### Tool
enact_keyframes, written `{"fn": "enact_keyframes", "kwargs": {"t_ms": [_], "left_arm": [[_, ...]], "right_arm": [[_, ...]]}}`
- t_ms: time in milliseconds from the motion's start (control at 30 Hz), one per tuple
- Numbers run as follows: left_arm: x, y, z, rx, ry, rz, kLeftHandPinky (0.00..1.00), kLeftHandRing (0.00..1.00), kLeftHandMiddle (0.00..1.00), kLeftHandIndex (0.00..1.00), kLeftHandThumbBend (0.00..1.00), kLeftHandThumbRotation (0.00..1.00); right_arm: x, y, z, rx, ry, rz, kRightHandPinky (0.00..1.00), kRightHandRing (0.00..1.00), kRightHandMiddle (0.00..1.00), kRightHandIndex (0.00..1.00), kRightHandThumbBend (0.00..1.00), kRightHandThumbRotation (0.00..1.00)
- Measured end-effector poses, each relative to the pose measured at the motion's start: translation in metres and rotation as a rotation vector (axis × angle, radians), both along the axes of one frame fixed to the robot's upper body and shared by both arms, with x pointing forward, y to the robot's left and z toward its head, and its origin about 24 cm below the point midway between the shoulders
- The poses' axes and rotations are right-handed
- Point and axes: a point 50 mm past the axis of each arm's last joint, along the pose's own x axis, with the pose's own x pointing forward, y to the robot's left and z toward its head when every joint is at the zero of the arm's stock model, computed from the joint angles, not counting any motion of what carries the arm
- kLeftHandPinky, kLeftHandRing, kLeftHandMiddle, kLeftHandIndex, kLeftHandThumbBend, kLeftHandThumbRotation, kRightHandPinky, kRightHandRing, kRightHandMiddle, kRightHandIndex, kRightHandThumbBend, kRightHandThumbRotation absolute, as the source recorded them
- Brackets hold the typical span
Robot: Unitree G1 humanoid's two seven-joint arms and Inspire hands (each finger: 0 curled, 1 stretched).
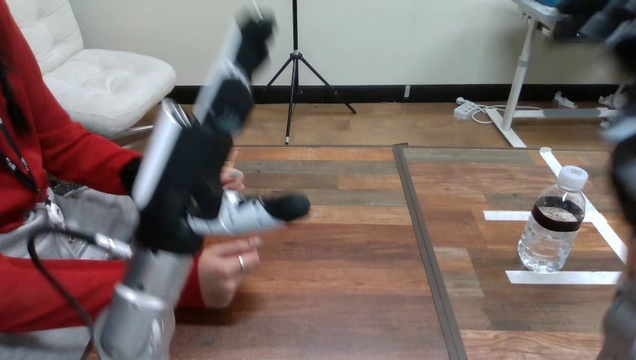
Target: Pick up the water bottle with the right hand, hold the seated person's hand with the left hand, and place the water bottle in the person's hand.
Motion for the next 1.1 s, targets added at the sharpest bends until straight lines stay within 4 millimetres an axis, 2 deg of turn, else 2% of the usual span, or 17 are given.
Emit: {"fn": "enact_keyframes", "kwargs": {"t_ms": [200, 433, 667, 1100], "left_arm": [[-0.001, -0.003, 0.022, -0.005, -0.1, -0.016, 1.0, 1.0, 1.0, 1.0, 1.0, 0.54], [-0.004, -0.005, 0.031, 0.025, -0.152, -0.02, 1.0, 1.0, 1.0, 1.0, 1.0, 0.57], [-0.005, -0.006, 0.026, 0.056, -0.127, -0.021, 0.99, 1.0, 1.0, 1.0, 1.0, 0.57], [-0.008, -0.005, 0.001, 0.112, 0.014, 0.004, 0.99, 1.0, 1.0, 1.0, 1.0, 0.62]], "right_arm": [[-0.004, 0.004, 0.019, -0.005, -0.096, 0.015, 0.55, 0.61, 0.65, 0.67, 1.0, 0.54], [-0.006, 0.011, 0.016, -0.014, -0.102, 0.042, 0.57, 0.63, 0.65, 0.68, 0.97, 0.52], [-0.003, 0.017, -0.006, -0.013, 0.007, 0.045, 0.57, 0.64, 0.66, 0.68, 0.99, 0.52], [0.009, 0.027, -0.063, 0.045, 0.271, 0.086, 0.58, 0.64, 0.65, 0.67, 1.0, 0.5]]}}
